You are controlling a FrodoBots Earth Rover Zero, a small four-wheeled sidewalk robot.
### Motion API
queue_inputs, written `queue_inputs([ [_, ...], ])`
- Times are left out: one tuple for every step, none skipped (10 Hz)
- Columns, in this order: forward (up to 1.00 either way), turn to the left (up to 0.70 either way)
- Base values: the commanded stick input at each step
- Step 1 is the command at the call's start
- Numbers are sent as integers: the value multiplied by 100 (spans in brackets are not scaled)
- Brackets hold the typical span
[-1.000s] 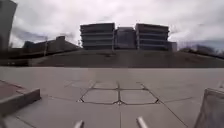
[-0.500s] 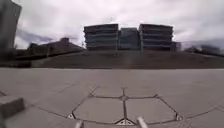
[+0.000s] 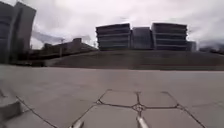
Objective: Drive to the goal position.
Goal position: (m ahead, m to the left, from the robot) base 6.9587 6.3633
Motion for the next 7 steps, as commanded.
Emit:
queue_inputs([
  [100,40],
  [100,40],
  [100,40],
  [100,40],
  [100,40],
  [100,40],
  [100,40],
])
